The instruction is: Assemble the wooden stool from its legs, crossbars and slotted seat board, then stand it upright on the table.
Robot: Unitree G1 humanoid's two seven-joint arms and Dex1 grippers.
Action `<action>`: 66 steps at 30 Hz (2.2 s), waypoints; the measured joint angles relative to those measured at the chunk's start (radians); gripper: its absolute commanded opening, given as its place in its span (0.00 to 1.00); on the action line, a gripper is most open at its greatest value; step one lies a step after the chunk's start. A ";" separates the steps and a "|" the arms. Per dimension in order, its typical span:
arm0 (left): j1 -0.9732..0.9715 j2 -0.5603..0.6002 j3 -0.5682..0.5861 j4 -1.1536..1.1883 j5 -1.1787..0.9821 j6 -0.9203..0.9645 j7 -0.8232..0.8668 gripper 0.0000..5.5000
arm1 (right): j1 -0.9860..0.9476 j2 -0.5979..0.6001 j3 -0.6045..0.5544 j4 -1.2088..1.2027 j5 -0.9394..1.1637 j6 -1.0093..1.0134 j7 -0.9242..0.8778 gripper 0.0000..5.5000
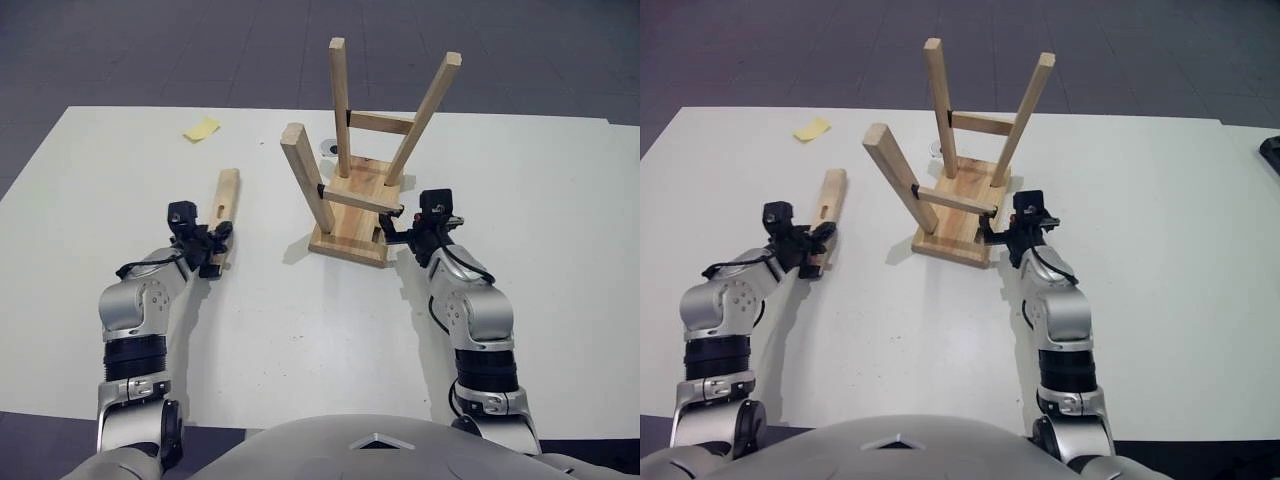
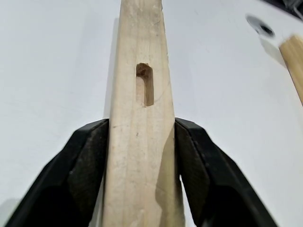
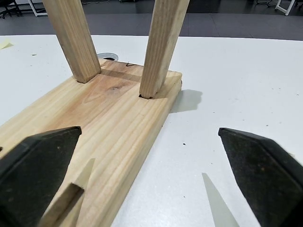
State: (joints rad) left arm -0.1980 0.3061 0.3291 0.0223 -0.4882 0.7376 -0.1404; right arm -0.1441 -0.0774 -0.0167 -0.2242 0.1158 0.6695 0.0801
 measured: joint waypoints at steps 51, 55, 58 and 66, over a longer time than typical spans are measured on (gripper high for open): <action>-0.533 0.078 -0.500 -0.305 0.185 -0.466 -0.522 0.39 | -0.492 -0.293 -0.374 -0.137 1.251 -0.003 0.076 0.61; -0.532 0.068 -0.500 -0.301 0.193 -0.467 -0.522 0.39 | -0.481 -0.294 -0.367 -0.145 1.254 -0.004 0.075 0.48; -0.526 0.067 -0.500 -0.299 0.211 -0.468 -0.522 0.39 | -0.480 -0.301 -0.366 -0.149 1.260 -0.007 0.075 0.39; -0.513 0.060 -0.502 -0.295 0.218 -0.473 -0.529 0.39 | -0.474 -0.307 -0.363 -0.150 1.272 -0.016 0.081 0.19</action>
State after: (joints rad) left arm -0.7106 0.3660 -0.1734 -0.2726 -0.2700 0.2648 -0.6697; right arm -0.6181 -0.3843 -0.3798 -0.3742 1.3881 0.6535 0.1612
